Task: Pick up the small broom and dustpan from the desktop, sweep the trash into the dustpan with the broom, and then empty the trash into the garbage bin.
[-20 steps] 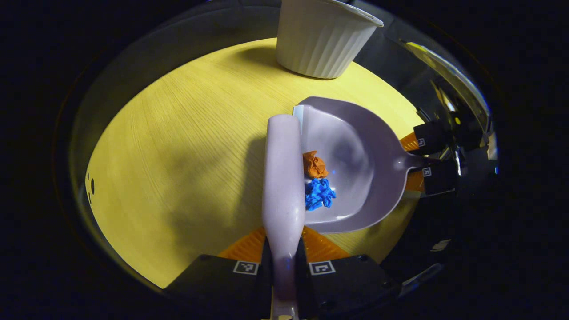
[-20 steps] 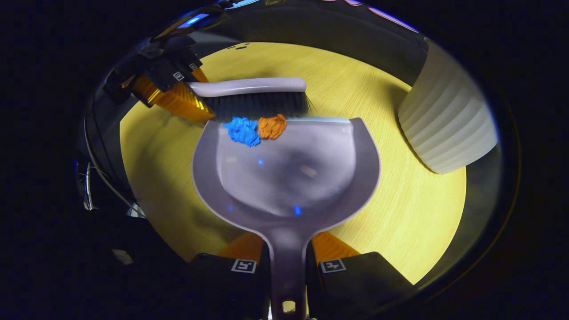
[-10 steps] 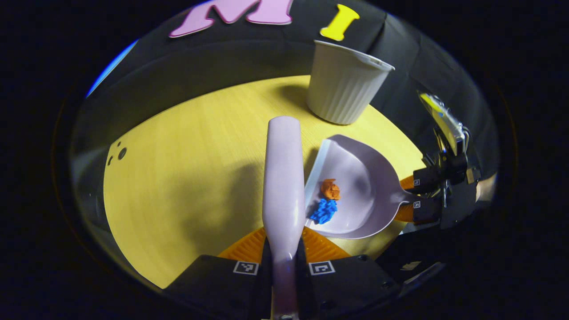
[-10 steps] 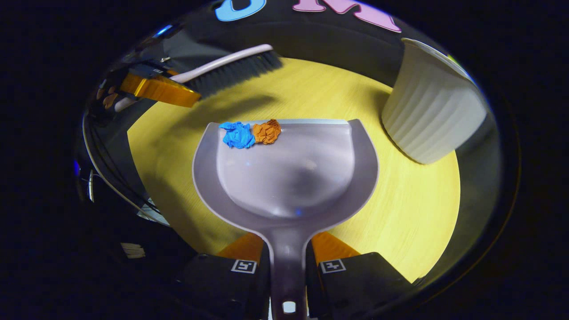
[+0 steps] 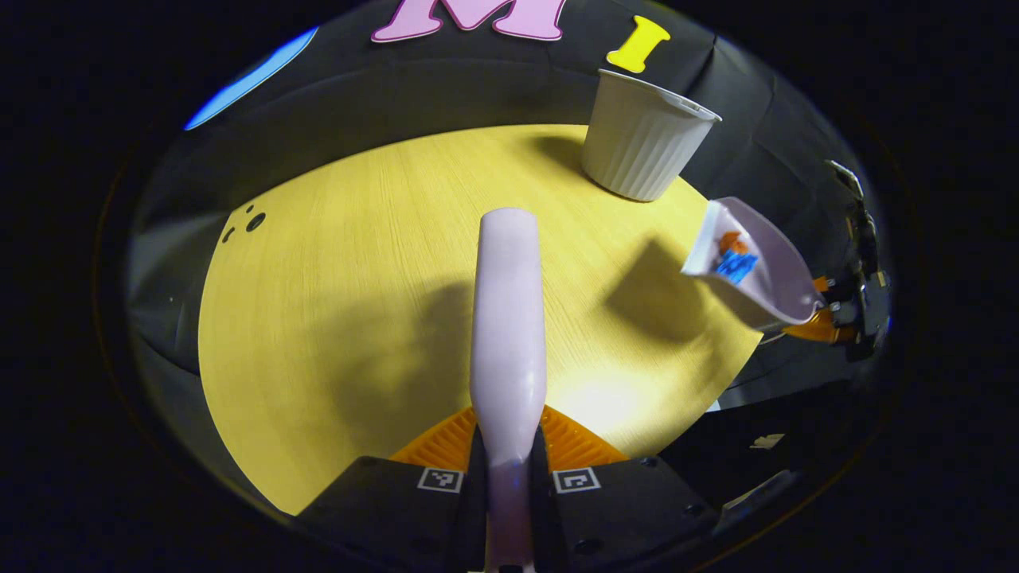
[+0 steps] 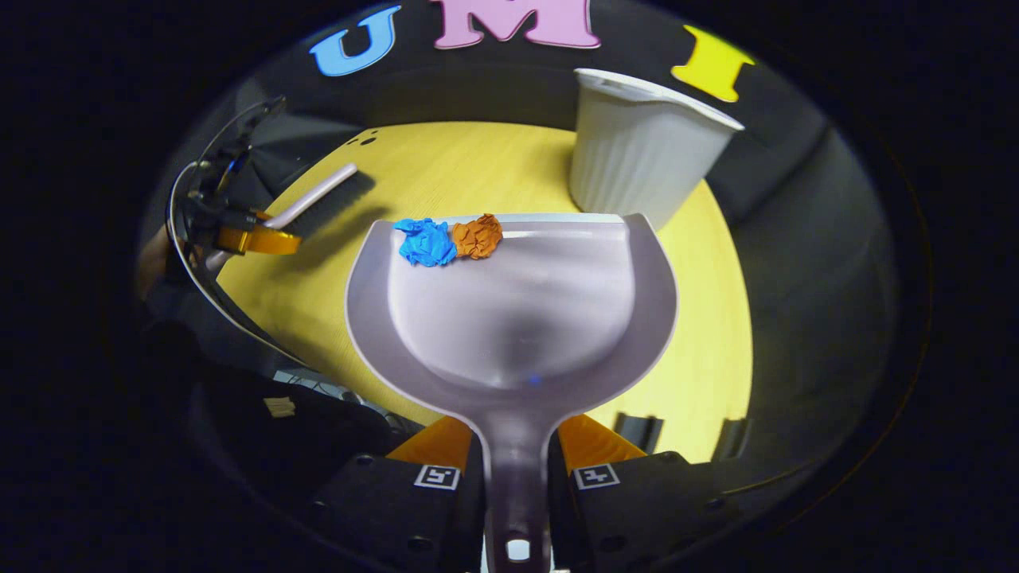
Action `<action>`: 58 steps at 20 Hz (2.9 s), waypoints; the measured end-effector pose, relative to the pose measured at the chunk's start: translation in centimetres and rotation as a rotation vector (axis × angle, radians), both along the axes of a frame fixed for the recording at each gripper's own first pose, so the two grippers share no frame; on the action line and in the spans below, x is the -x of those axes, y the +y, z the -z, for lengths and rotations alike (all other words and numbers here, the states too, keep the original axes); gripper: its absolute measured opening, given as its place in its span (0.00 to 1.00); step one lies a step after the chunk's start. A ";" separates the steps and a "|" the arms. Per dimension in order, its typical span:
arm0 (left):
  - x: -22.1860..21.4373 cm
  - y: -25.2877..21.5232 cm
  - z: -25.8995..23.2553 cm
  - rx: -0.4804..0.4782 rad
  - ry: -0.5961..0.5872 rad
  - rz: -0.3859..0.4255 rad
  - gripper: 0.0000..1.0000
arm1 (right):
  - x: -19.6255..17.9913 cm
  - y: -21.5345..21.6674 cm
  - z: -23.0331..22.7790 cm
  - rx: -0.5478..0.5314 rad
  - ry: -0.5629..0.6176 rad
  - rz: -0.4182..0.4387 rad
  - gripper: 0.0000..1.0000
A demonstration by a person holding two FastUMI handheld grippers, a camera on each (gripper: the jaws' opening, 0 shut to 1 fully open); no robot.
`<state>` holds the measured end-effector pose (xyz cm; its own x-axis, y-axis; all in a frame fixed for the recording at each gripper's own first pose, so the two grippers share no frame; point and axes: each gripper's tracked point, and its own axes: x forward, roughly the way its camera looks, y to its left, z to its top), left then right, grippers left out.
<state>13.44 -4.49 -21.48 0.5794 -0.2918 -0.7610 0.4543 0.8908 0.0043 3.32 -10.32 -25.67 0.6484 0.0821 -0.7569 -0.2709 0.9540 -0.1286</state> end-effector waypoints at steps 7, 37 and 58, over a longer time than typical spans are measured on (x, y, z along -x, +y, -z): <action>2.7 3.0 -0.5 0.027 0.003 -0.070 0.27 | 0.6 1.4 -1.1 -0.061 -0.144 0.236 0.37; 5.8 11.5 -0.3 0.164 0.009 -0.524 0.28 | -2.4 -3.2 -9.0 0.950 -0.466 -0.012 0.37; 6.1 8.2 0.3 0.154 0.002 -0.504 0.27 | -2.5 -5.0 -10.3 1.330 -0.556 -0.302 0.36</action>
<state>7.39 3.74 -21.76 0.6752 -0.0860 -0.7326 -0.0308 0.9890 -0.1445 5.82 -15.32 -15.32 0.9597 -0.2771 -0.0470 -0.0572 -0.0287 -0.9979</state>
